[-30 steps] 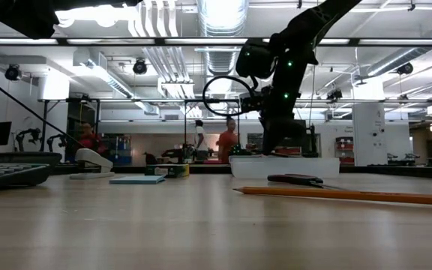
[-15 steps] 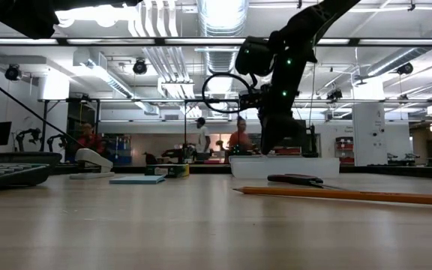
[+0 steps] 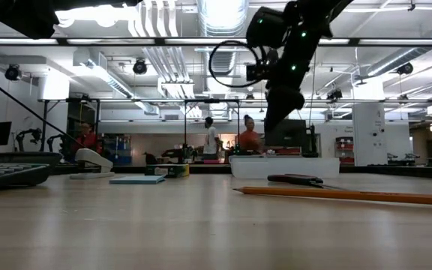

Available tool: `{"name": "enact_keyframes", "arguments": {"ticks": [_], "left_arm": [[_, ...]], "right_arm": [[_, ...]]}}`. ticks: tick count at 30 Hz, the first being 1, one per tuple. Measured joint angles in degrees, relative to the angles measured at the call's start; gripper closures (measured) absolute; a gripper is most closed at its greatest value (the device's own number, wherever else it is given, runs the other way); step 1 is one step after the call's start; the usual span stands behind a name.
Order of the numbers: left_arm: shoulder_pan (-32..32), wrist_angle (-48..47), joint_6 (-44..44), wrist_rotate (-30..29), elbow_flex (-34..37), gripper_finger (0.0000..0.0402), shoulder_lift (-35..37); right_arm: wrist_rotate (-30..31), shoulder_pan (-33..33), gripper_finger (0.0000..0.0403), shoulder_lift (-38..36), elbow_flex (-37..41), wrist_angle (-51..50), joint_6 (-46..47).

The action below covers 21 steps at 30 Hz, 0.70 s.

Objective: Pack school essentials
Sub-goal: Put the orange pencil into the transparent supply box

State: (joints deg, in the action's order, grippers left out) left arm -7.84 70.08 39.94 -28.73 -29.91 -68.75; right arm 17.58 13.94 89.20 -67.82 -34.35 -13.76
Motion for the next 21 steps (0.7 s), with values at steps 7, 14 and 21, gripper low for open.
{"name": "enact_keyframes", "arguments": {"ticks": [7,14,21], "left_arm": [[0.02,0.0,0.0,0.02,0.0,0.0261,0.0],[0.02,0.08,-0.02,0.02,0.0,0.0261,0.0],[0.02,0.26,-0.02,0.02,0.0,0.0261,0.0]], "right_arm": [[-0.07,-5.46,0.0281,-7.21,7.79,4.99,4.85],[-0.13,-10.29,0.0293,-15.04,17.21,11.96,13.0],[-0.13,-15.18,0.0303,-19.68,24.39,20.19,18.78]]}}
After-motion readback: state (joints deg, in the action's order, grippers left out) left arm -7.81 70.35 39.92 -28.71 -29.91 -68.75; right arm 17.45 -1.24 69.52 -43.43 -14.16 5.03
